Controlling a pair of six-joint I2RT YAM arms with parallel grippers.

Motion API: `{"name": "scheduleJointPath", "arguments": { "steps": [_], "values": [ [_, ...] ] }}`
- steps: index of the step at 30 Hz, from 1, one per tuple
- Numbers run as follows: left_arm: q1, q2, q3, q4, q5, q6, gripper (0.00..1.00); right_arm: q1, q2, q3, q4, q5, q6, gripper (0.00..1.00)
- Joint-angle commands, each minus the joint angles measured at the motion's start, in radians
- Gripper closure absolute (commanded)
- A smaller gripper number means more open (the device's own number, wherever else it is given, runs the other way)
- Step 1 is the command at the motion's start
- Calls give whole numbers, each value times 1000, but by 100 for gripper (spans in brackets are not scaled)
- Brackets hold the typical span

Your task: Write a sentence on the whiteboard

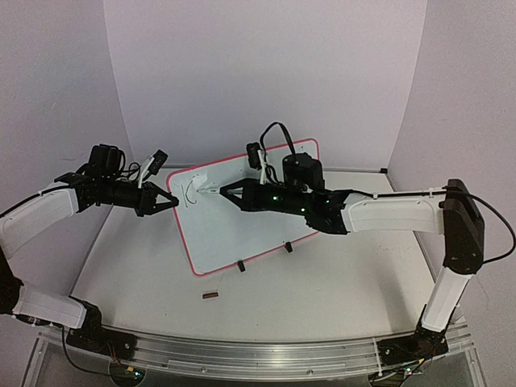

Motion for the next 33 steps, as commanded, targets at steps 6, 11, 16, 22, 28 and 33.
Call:
{"name": "scheduleJointPath", "arguments": {
  "steps": [6, 11, 16, 22, 28, 33],
  "values": [
    [-1, -11, 6, -26, -79, 36, 100, -7, -5, -11, -1, 18, 19, 100],
    [-1, -12, 6, -26, -79, 35, 100, -7, -14, -43, 0, 16, 32, 100],
    [-1, -13, 6, -26, -81, 36, 100, -7, -23, -63, 0, 8, 38, 100],
    [-1, -13, 5, -26, -81, 36, 100, -7, -68, -64, 28, -27, 38, 100],
    [-1, -12, 6, -25, -81, 34, 100, -7, -87, -52, 56, -39, 40, 100],
    [-1, -11, 5, -25, -81, 35, 100, -7, -60, -21, 57, -27, 30, 100]
  ]
}}
